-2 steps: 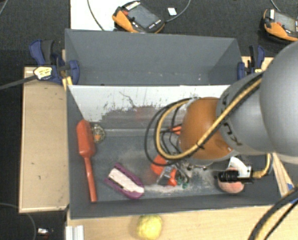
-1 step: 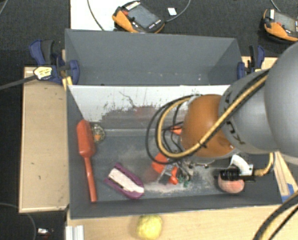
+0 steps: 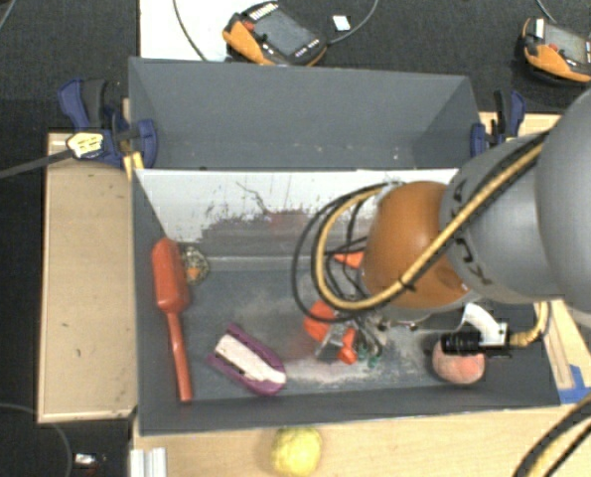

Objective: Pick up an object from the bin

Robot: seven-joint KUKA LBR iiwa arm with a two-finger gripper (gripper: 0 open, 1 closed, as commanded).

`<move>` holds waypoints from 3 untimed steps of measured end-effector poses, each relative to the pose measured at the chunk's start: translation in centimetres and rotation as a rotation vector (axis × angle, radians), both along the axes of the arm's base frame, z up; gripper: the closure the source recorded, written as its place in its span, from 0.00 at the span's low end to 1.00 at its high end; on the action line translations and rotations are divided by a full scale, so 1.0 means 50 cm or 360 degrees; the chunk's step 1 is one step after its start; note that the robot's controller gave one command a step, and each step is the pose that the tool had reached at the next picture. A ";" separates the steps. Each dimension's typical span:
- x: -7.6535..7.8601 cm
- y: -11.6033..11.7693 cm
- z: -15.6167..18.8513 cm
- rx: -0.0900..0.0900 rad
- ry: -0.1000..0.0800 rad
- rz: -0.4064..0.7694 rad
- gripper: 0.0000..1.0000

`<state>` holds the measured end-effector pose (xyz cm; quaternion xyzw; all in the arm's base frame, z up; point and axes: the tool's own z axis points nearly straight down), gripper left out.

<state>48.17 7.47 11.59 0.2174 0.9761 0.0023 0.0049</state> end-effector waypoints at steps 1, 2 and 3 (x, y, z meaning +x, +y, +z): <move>0.001 0.000 0.014 0.0001 -0.0003 0.0001 1.00; 0.001 -0.001 0.047 0.0001 -0.0004 0.0005 1.00; 0.002 -0.001 0.060 0.0001 -0.0009 0.0007 1.00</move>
Offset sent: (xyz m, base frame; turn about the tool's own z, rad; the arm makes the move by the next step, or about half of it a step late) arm 0.0006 0.0000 0.0307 -0.0004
